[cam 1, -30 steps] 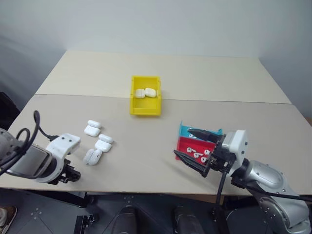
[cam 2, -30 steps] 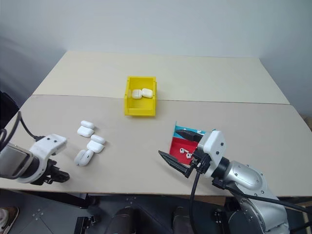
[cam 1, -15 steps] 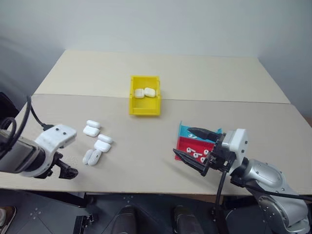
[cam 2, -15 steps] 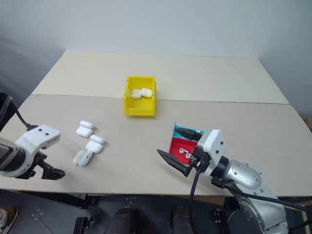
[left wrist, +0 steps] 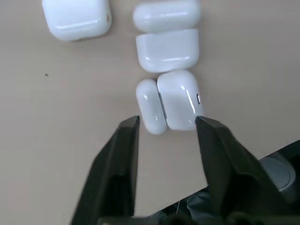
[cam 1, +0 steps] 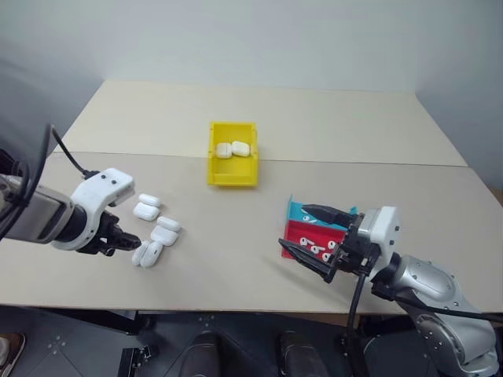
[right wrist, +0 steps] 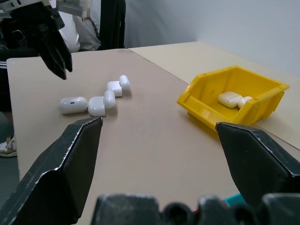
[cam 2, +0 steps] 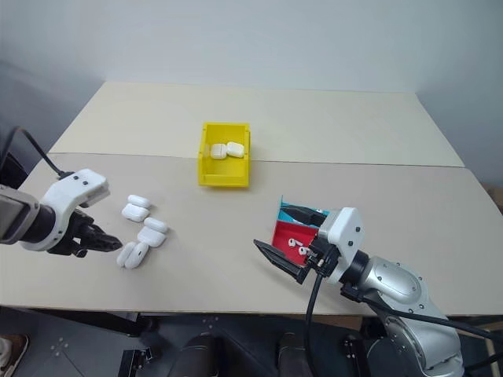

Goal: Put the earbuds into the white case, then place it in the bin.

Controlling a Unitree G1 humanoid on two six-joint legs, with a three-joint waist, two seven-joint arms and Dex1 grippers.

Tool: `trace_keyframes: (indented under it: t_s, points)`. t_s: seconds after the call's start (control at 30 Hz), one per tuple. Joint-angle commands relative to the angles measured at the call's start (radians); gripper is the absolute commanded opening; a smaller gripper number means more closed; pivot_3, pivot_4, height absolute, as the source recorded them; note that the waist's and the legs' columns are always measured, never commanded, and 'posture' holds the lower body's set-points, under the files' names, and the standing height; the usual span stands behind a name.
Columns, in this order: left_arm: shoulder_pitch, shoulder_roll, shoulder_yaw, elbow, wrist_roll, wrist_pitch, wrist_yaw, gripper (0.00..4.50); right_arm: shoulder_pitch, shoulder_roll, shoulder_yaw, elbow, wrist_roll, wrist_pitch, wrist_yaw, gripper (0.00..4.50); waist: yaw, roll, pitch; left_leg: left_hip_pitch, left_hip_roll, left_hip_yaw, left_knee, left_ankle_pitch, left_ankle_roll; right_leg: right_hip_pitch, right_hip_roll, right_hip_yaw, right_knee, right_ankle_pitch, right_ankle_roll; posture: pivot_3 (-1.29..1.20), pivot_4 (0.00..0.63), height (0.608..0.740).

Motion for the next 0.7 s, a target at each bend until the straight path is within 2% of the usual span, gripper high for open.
trace_keyframes:
  t_s: [0.03,0.07,0.13,0.4,0.7]
  points:
    - [-0.028,-0.018,-0.018,-0.008,0.057,0.008,-0.057,0.87,-0.011,-0.004,-0.02,-0.02,-0.001,-0.031,0.002,4.5,0.0,0.0,0.0,0.0,0.0,0.0,0.0,0.0,0.0,0.0,0.0,0.0,0.0,0.0,0.0,0.0,0.15,0.74]
    - [-0.025,-0.023,-0.029,-0.013,0.073,0.008,-0.07,0.49,-0.011,-0.003,-0.019,-0.02,-0.001,-0.032,0.001,4.5,0.0,0.0,0.0,0.0,0.0,0.0,0.0,0.0,0.0,0.0,0.0,0.0,0.0,0.0,0.0,0.0,0.15,0.74]
    - [-0.025,-0.03,-0.061,-0.008,0.094,0.008,-0.081,0.02,-0.01,-0.002,-0.018,-0.021,-0.004,-0.033,0.0,4.5,-0.001,0.0,0.0,-0.001,0.0,0.0,0.0,0.0,0.0,-0.001,0.0,0.0,0.0,0.0,0.0,0.0,0.15,0.74]
    - [-0.038,-0.089,-0.141,0.02,0.145,0.008,-0.066,0.02,-0.004,0.002,-0.017,-0.032,-0.007,-0.031,-0.012,4.5,-0.002,0.0,0.0,-0.001,0.0,0.0,0.0,0.0,0.0,0.0,0.0,0.0,0.0,0.0,0.0,0.0,0.15,0.74]
    - [0.006,-0.135,-0.137,0.006,0.14,0.008,-0.024,0.02,0.01,-0.001,-0.024,-0.053,-0.001,-0.019,-0.029,4.5,-0.002,0.0,0.0,0.0,0.0,-0.001,0.0,0.0,0.0,0.0,0.0,0.0,0.001,0.0,0.0,0.0,0.15,0.74]
